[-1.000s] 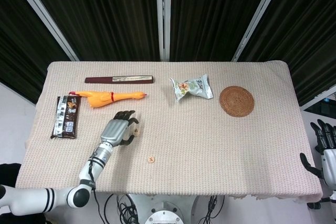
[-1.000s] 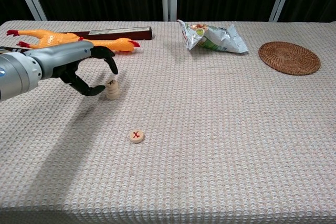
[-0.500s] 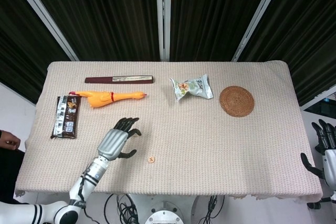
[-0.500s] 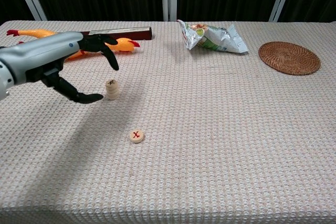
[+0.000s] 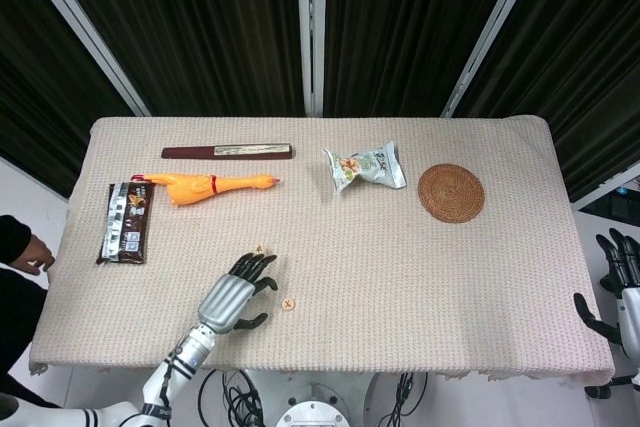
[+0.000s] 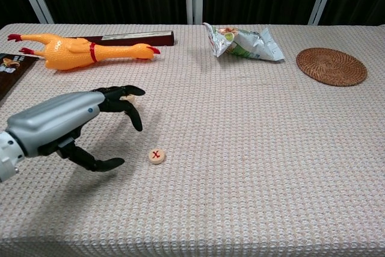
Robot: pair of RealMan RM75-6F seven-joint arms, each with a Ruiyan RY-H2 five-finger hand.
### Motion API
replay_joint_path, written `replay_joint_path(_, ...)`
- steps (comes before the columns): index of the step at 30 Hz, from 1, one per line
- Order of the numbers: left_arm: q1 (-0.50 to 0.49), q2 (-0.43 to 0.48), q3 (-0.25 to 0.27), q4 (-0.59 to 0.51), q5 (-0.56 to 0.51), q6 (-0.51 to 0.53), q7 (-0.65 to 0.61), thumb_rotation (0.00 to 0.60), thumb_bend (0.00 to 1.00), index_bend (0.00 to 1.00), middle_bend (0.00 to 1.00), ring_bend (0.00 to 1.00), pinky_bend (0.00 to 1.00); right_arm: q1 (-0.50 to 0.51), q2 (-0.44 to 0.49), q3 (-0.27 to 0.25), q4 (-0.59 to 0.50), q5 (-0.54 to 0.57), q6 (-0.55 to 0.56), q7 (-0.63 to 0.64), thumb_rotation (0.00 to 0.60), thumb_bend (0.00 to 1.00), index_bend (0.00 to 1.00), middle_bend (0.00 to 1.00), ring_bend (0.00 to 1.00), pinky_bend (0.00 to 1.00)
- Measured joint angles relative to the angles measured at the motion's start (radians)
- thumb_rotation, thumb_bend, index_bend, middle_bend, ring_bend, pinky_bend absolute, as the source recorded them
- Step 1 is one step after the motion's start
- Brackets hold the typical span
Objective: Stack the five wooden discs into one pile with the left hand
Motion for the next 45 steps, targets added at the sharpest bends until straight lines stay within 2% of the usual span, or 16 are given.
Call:
replay_joint_path(19,-0.009,-0.129,-0.044,0.174,0.091,-0.028,-0.063,0.600,0.25,0.38,0.02,0.00,0.00,-0.022,0.013,0.012,0.013,0.000,0.050,0.066,0.600,0.28,0.00,0.00,0.00,0.00)
replay_joint_path(36,-0.007,-0.135,-0.065,0.185,0.069,-0.074,-0.080,0.600,0.28,0.46,0.02,0.00,0.00,-0.026,0.015,0.016,0.018,0.001,0.052,0.078,0.600,0.28,0.00,0.00,0.00,0.00)
replay_joint_path(45,-0.008,-0.138,-0.069,0.190,0.065,-0.091,-0.086,0.600,0.28,0.44,0.02,0.00,0.00,-0.027,0.015,0.017,0.018,0.001,0.054,0.080,0.600,0.28,0.00,0.00,0.00,0.00)
